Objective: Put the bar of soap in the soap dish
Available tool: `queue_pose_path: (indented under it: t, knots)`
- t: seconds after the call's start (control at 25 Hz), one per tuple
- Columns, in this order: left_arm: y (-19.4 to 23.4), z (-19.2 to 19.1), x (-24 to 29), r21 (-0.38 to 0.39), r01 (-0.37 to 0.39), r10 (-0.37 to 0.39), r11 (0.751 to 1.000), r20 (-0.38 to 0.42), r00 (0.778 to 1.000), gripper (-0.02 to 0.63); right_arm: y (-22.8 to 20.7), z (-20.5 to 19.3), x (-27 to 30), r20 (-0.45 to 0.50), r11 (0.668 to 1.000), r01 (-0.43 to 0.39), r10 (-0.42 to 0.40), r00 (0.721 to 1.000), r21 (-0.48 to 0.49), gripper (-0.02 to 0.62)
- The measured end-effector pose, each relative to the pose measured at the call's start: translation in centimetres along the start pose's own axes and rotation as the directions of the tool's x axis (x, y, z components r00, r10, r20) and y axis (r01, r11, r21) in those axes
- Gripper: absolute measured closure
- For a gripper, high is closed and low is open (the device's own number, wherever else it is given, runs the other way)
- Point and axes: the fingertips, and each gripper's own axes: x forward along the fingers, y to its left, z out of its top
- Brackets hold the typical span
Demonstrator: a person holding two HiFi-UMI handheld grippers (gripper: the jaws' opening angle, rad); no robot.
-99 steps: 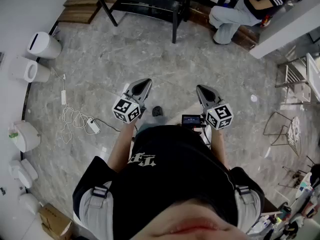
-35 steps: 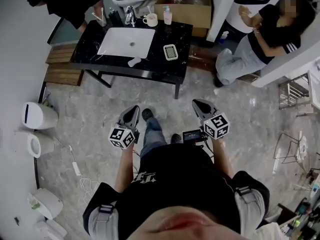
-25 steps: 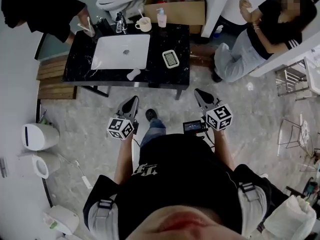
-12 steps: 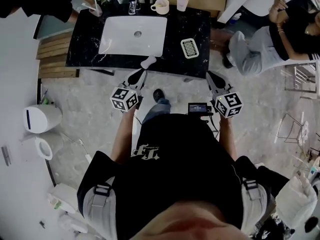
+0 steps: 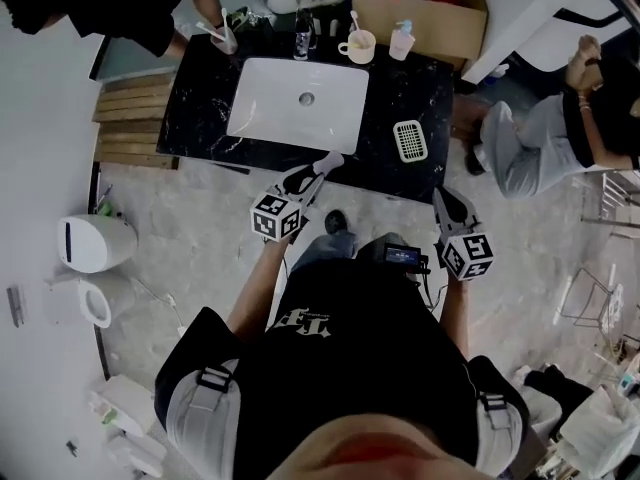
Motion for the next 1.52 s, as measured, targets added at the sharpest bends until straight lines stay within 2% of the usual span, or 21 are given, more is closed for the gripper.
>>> queue_pose_path:
  t: [0.16,0.32,0.52,0.64,0.8,1.0,1.12,1.24,1.4,1.52]
  knots:
    - [-0.7,-1.3,0.7,-0.007,0.029,-0.029,1.000,-0.048,0.998,0.494,-0.5,-0.6,-0.9,-0.002,0.998,0.007,-0.007,1.000,0.065,0.588]
    - [-0.2,-0.7,1.9,-0.015,0.025,-0.025,1.000,-0.057,0.998,0.485,-3.9,1.9,-0.4,0.066,0.991,0.008,-0.017,0.998,0.133,0.588]
    - [-0.2,-0.5,2.5,-0.017,-0.035,0.034,0.999,-0.065,0.997,0.463,-5.6,4.3,0.7,0.041,0.998,-0.047,0.045,0.998,0.042,0.588]
    - [1.5,1.0,4.6,0.037,-0.087,0.089,0.996,-0.057,0.994,0.444,-7.1,5.5,2.1,0.044,0.996,-0.086,0.086,0.995,-0.002,0.588]
    - [0.9,-0.4,5.7,0.074,-0.145,0.153,0.987,-0.116,0.981,0.393,-8.0,4.1,0.8,0.001,0.992,-0.125,0.125,0.992,-0.008,0.588]
    - [1.6,-3.1,7.1,0.186,-0.185,0.225,0.965,-0.225,0.948,0.387,-10.2,2.5,-1.3,-0.023,0.992,-0.124,0.124,0.992,0.007,0.588]
    - [3.0,-5.9,8.4,0.256,-0.173,0.253,0.951,-0.325,0.911,0.387,-11.7,2.6,-2.2,-0.024,0.994,-0.110,0.110,0.994,0.010,0.588]
    - [3.9,-7.0,9.2,0.297,-0.166,0.274,0.940,-0.373,0.886,0.387,-12.5,2.4,-2.9,-0.029,0.995,-0.099,0.099,0.995,0.006,0.588]
    - [4.8,-8.7,9.9,0.340,-0.115,0.271,0.933,-0.458,0.847,0.387,-12.8,1.9,-3.5,-0.035,0.996,-0.085,0.086,0.996,0.019,0.588]
    - [5.0,-9.4,10.5,0.365,-0.070,0.267,0.928,-0.524,0.809,0.387,-13.0,1.6,-3.8,-0.045,0.996,-0.081,0.082,0.996,0.025,0.588]
